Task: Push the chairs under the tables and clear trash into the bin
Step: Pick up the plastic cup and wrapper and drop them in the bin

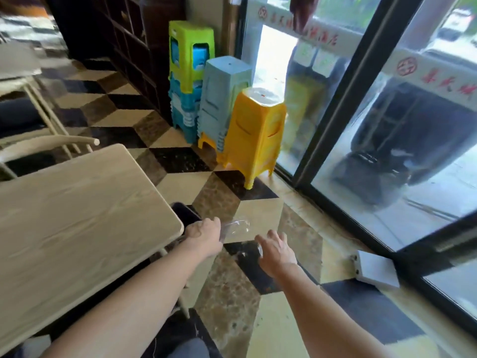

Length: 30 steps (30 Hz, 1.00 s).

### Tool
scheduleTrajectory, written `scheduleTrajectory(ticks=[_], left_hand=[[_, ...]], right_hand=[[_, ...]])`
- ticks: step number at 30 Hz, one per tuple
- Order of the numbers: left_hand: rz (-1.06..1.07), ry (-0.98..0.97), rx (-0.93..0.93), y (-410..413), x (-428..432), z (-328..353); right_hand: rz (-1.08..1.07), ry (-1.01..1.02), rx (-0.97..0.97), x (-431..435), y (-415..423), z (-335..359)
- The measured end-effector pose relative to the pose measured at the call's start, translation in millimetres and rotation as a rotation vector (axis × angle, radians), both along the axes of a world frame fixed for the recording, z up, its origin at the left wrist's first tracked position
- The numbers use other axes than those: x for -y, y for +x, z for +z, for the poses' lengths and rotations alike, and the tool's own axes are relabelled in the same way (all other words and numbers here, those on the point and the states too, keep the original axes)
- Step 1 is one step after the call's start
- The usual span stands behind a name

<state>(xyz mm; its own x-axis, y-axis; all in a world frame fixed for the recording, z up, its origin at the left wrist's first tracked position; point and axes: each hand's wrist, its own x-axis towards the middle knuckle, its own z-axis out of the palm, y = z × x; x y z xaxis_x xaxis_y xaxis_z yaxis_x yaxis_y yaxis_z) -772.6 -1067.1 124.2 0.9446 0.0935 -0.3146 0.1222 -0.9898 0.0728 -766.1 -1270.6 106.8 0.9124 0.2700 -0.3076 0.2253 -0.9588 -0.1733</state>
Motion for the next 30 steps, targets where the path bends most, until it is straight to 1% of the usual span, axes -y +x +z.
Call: scheduleTrajectory(ticks=[3, 7, 10, 13, 18, 21, 26, 30], left_hand=[[-0.018, -0.025, -0.012, 22.6, 11.4, -9.8], [0.03, -0.059, -0.039, 60.5, 10.0, -23.6], [0.067, -0.087, -0.058, 96.3, -2.3, -42.9], [0.117, -0.106, -0.069, 144.9, -28.6, -66.2], [0.31, -0.219, -0.095, 229.6, -80.3, -96.6], [0.396, -0.244, -0.088, 265.2, -110.3, -104.3], [0.615, -0.244, -0.091, 294.3, -150.4, -120.4], [0.855, -0.294, -0.125, 306.3, -169.3, -156.3]], right_hand=[[-0.027, -0.007, -0.025, 10.9, 12.9, -11.0], [-0.014, -0.041, -0.085, 13.0, 45.0, -25.3], [0.015, -0.072, -0.11, 1.4, 87.6, -34.3], [0.064, -0.1, -0.104, -24.3, 148.6, -40.3], [0.179, -0.137, -0.127, -88.9, 266.0, -53.0], [0.263, -0.11, -0.167, -134.3, 317.0, -64.1], [0.383, -0.075, -0.228, -199.2, 373.8, -90.6], [0.473, -0.071, -0.286, -248.2, 413.4, -131.7]])
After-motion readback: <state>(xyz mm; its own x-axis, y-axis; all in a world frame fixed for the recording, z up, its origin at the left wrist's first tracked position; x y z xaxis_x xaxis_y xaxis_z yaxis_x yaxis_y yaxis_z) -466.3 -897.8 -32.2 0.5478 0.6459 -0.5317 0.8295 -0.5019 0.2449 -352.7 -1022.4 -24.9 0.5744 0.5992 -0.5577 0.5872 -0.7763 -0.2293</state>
